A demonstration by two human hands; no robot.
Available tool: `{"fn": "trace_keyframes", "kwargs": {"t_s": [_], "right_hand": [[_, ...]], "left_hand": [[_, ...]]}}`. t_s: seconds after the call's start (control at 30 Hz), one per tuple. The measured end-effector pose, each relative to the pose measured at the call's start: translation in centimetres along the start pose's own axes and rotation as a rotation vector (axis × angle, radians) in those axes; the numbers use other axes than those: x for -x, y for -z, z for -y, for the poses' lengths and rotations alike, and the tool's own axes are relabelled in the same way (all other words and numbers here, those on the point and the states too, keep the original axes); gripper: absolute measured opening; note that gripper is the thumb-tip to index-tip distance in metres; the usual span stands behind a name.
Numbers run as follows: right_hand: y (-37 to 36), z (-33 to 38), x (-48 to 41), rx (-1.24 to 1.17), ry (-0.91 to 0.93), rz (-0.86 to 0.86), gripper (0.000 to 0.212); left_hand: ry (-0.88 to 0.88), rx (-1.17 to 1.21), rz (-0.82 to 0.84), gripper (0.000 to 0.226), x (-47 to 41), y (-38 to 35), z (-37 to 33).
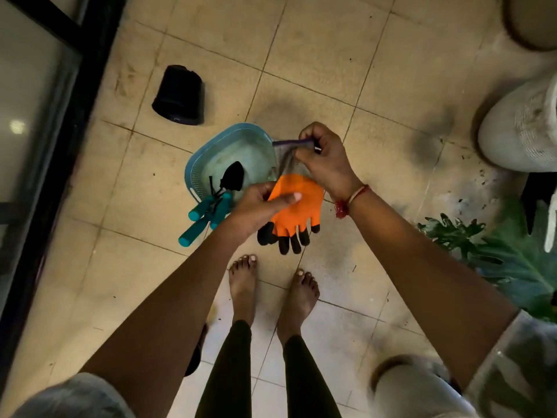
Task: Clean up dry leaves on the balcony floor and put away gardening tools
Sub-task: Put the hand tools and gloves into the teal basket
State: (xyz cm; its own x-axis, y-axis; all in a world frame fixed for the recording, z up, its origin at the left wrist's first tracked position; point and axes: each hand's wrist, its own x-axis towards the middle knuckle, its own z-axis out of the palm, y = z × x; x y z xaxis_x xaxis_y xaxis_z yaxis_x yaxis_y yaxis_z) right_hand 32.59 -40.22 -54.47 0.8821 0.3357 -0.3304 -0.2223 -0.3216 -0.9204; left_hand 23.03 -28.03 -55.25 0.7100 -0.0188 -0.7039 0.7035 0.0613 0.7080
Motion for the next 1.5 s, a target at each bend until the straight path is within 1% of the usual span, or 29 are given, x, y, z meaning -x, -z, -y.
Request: {"fn": "trace_keyframes", "kwargs": {"t_s": [0.03,0.13,0.17,0.2,0.23,0.27,0.3,0.33,0.4,0.43,0.5,0.57,0.63,0.73,0.8,0.87,0.93,1.0,1.03,1.07,1.1,1.13,1.17,1.2,1.27,1.3,1.4,1.47,1.5], "right_hand": [[-0.2,-0.3,0.0,0.024,-0.011,-0.046,0.015],[-0.7,-0.9,0.8,0.065,-0.066,-0.19,0.01],[-0.6,-1.1,1.2,0.035,-0.1,-0.237,0.016],[-0.3,-1.2,1.7,-0.036,-0.168,-0.261,0.028],[0.3,-1.3,2.1,-0.118,-0.268,-0.24,0.045],[0.8,-1.5,2.5,-0.193,-0.373,-0.161,0.064],[1.3,-2.0,3.0,-0.231,-0.441,-0.03,0.078],[1.5,-2.6,3.4,-0.227,-0.469,0.121,0.084],[1.1,-3.1,4.3,-0.174,-0.478,0.33,0.074],[0.8,-3.1,4.6,-0.153,-0.479,0.362,0.067],[0.2,-3.0,4.5,-0.139,-0.461,0.325,0.052],[0.0,-2.8,4.1,-0.155,-0.436,0.301,0.036],[-0.6,-2.7,3.7,-0.112,-0.407,0.317,0.03],[-2.0,-2.6,2.9,-0.003,-0.363,0.305,0.031],[-2.5,-2.9,2.3,0.044,-0.363,0.292,0.024],[-3.0,-3.1,1.6,0.149,-0.342,0.33,0.008],[-3.3,-3.5,1.3,0.192,-0.358,0.373,0.013],[-4.3,-3.3,0.7,0.181,-0.394,0.397,0.009],[-4.8,-3.0,0.3,0.172,-0.402,0.405,0.011],[-5.2,-2.7,-0.1,0.164,-0.408,0.403,0.013],[-5.5,-2.3,-0.5,0.158,-0.41,0.391,0.013],[-6.0,-1.8,-1.0,0.14,-0.412,0.372,0.012],[-6.4,-1.5,-1.4,0.122,-0.423,0.35,0.013],[-6.7,-0.9,-1.8,0.105,-0.441,0.33,0.014],[-6.6,-0.2,-2.2,0.118,-0.45,0.346,0.014],[-6.4,0.0,-2.5,0.131,-0.445,0.381,0.02],[-6.2,0.4,-3.2,0.145,-0.439,0.444,0.039],[-6.5,-0.3,-4.2,0.184,-0.394,0.363,0.05],[-6.7,-0.9,-4.6,0.226,-0.358,0.303,0.06]], "left_hand": [[-0.014,-0.01,-0.019,0.006,0.0,-0.2,-0.1],[-0.053,-0.037,-0.058,0.007,-0.1,-0.6,0.1],[-0.061,-0.024,-0.08,0.008,-0.1,-0.6,0.1],[-0.071,0.01,-0.107,0.008,-0.1,-0.5,0.2],[-0.075,0.072,-0.131,0.011,0.0,-0.3,0.0],[-0.081,0.147,-0.148,0.016,0.1,-0.1,-0.2],[-0.088,0.218,-0.156,0.023,0.2,0.1,-0.4],[-0.096,0.261,-0.153,0.029,0.2,0.3,-0.5],[-0.093,0.271,-0.113,0.037,0.1,0.7,-0.5],[-0.089,0.241,-0.078,0.04,0.0,0.9,-0.4],[-0.087,0.142,-0.034,0.045,-0.4,1.9,0.2],[-0.093,0.006,-0.036,0.053,-0.9,3.0,1.0],[-0.116,-0.078,-0.082,0.063,-1.3,3.8,1.7],[-0.15,-0.088,-0.214,0.074,-1.3,5.0,2.4],[-0.136,-0.063,-0.29,0.067,-1.2,5.9,2.9],[-0.123,-0.046,-0.328,0.045,-0.9,6.9,3.1],[-0.125,-0.092,-0.289,0.022,-0.7,7.2,3.1],[-0.101,-0.096,-0.199,0.016,-0.5,8.0,2.9],[-0.053,-0.09,-0.157,0.021,-0.5,8.3,2.8],[-0.007,-0.122,-0.128,0.038,-0.6,8.5,2.6],[0.014,-0.224,-0.119,0.062,-0.6,8.6,2.4],[0.004,-0.361,-0.13,0.082,-0.7,8.6,2.3],[-0.041,-0.485,-0.167,0.093,-0.7,8.3,2.3],[-0.098,-0.569,-0.218,0.095,-0.7,8.1,2.2],[-0.177,-0.628,-0.319,0.082,-0.8,7.9,1.9],[-0.207,-0.62,-0.347,0.073,-1.0,8.2,1.6],[-0.268,-0.634,-0.345,0.048,-2.1,9.3,0.3],[-0.268,-0.724,-0.319,0.039,-3.5,10.3,-0.6],[-0.273,-0.771,-0.308,0.036,-4.3,10.8,-0.9]]}}
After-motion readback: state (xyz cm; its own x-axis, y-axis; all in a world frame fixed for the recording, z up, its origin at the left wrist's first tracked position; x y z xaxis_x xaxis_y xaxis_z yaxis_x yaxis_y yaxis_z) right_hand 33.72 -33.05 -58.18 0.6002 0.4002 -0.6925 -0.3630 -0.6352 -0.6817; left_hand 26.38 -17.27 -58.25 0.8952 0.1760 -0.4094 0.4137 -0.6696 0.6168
